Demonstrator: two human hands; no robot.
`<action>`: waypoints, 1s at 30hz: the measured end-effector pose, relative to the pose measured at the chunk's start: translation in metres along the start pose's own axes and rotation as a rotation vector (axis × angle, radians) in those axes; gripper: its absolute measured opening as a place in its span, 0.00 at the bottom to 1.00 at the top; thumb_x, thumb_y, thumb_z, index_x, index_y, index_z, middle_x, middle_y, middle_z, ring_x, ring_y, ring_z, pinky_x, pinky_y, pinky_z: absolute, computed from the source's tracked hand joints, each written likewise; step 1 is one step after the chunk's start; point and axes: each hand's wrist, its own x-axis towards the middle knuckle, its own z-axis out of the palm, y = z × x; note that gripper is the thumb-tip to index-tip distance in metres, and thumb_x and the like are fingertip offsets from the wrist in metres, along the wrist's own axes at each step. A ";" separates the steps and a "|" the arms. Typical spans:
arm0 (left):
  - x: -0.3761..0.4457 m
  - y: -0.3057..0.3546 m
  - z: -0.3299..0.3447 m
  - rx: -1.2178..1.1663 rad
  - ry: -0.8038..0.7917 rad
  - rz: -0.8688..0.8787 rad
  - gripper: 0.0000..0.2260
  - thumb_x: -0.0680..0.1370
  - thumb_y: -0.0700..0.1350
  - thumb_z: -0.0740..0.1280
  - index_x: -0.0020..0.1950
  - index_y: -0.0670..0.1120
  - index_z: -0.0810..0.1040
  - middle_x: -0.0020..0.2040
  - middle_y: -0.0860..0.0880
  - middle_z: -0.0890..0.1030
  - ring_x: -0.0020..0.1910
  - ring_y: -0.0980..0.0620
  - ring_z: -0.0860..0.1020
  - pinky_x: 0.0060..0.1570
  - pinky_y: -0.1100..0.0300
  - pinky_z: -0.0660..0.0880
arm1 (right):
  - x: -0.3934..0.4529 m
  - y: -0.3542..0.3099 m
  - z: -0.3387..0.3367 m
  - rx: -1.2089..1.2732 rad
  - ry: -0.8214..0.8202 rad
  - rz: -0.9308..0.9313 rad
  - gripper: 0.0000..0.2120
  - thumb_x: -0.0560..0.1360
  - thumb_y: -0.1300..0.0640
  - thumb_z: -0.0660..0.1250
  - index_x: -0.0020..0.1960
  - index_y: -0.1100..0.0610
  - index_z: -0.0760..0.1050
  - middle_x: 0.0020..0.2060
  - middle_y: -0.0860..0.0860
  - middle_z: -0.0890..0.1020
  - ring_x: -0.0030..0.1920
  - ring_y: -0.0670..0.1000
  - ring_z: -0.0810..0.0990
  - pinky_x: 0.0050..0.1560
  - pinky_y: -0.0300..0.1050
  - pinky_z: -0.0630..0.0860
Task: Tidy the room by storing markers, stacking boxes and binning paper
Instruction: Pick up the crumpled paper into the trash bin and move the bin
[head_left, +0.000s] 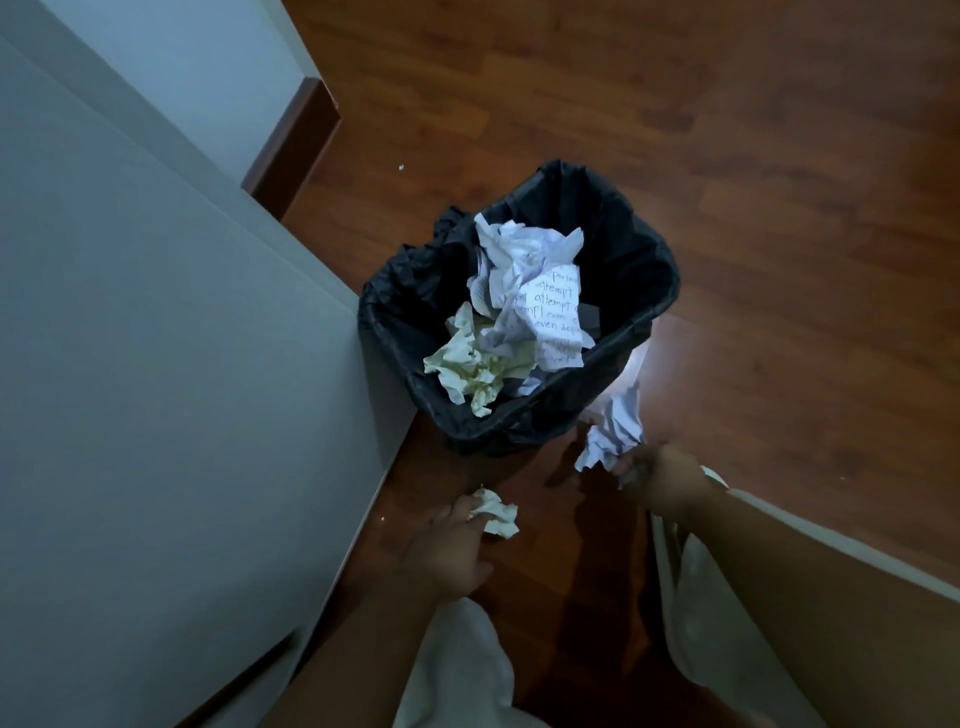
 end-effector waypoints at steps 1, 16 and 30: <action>-0.012 0.010 -0.011 -0.077 -0.011 -0.011 0.30 0.75 0.55 0.67 0.76 0.51 0.64 0.77 0.54 0.56 0.73 0.48 0.61 0.71 0.54 0.63 | -0.006 0.001 -0.004 0.055 0.042 0.015 0.05 0.73 0.60 0.67 0.41 0.51 0.79 0.42 0.52 0.81 0.47 0.55 0.80 0.45 0.43 0.72; -0.156 0.110 -0.183 0.005 0.633 -0.067 0.30 0.78 0.61 0.59 0.77 0.51 0.60 0.79 0.54 0.52 0.76 0.48 0.51 0.75 0.47 0.54 | -0.140 -0.106 -0.167 0.712 0.725 -0.323 0.14 0.70 0.67 0.68 0.47 0.50 0.81 0.55 0.58 0.73 0.37 0.47 0.74 0.45 0.39 0.73; -0.128 0.094 -0.160 -0.551 0.692 -0.276 0.20 0.78 0.53 0.66 0.70 0.54 0.70 0.68 0.47 0.66 0.67 0.44 0.69 0.65 0.56 0.68 | -0.123 -0.175 -0.160 0.038 0.612 -0.531 0.23 0.73 0.56 0.64 0.68 0.51 0.69 0.73 0.50 0.65 0.69 0.57 0.66 0.64 0.52 0.64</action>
